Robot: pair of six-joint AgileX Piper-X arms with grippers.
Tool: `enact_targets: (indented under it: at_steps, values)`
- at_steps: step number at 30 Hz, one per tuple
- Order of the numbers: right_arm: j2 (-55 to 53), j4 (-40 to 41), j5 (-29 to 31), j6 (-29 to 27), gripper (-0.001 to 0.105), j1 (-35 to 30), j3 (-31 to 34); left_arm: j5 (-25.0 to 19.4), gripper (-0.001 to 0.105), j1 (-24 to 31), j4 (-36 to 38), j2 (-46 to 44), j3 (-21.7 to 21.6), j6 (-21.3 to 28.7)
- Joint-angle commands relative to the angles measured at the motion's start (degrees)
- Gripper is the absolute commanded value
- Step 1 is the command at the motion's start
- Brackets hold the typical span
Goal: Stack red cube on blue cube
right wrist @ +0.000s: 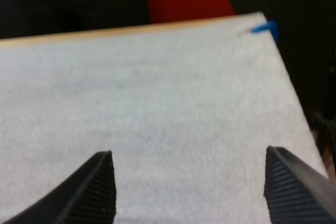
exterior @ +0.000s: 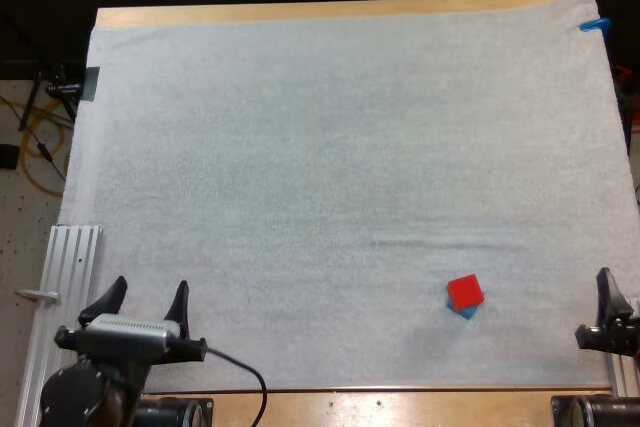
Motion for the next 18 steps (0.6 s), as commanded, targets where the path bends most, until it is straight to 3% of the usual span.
enact_targets:
  at_steps: [1, 4, 18]
  values:
    - [-1.8, 0.0, -0.7, -0.5, 0.059, -0.1, 1.3, -1.0, 0.069, 0.1, -0.8, -7.8, 1.2, -1.0]
    - [-1.8, 1.6, -0.7, -0.3, 0.059, -0.1, 3.1, -1.0, 0.069, 0.1, 0.1, -7.8, 2.8, -0.8]
    - [-1.8, 1.0, -0.4, 0.4, 0.059, -0.1, 3.3, -1.0, 0.069, 0.1, 0.0, -7.8, 2.8, -0.6]
